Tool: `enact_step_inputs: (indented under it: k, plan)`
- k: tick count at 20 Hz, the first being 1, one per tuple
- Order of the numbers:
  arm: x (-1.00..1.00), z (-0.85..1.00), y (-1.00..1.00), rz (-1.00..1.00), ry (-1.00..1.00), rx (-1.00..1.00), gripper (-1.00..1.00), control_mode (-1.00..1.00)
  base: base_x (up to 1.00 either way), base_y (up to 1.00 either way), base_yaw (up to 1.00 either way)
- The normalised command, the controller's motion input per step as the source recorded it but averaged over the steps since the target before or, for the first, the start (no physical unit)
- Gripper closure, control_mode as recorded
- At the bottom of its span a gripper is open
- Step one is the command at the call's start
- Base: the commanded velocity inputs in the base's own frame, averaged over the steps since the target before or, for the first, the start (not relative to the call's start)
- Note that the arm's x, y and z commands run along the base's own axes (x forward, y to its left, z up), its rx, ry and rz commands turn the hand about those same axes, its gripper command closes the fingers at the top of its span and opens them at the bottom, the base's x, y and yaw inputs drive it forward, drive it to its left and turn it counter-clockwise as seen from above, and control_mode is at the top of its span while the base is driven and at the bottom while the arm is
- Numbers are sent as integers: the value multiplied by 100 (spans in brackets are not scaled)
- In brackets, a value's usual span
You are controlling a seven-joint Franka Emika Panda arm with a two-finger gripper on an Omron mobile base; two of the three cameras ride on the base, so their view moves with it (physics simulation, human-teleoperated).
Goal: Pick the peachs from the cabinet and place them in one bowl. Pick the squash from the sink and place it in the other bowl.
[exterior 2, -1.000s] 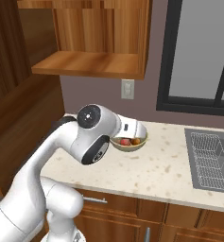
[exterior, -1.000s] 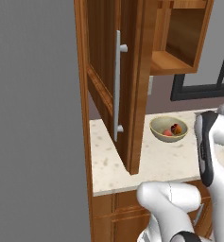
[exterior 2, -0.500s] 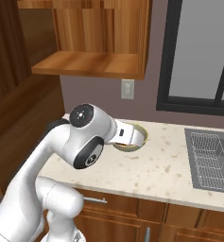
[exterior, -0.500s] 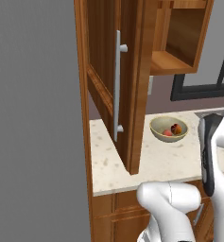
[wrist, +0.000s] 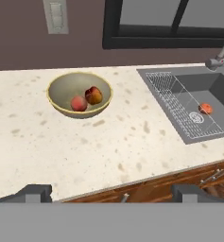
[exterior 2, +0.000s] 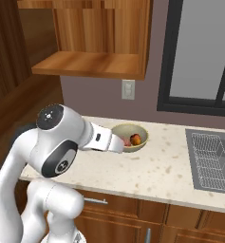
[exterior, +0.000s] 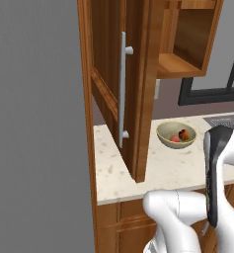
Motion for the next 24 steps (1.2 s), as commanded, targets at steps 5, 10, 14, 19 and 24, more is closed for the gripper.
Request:
enact_step_inputs:
  k: [5, 10, 14, 19, 24]
  plan:
    - [-46, 1, 65, 1, -2, 1, -100, -100, 0, 0, 0]
    - [-4, 9, 41, 3, -5, 10, -100, -100, 0, 0, 0]
    - [0, 1, 9, 3, 1, 4, -100, -100, 0, 0, 0]
    - [0, 0, 0, 0, 0, 0, -100, -100, 0, 0, 0]
    - [0, 0, 0, 0, 0, 0, -100, 100, 0, 0, 0]
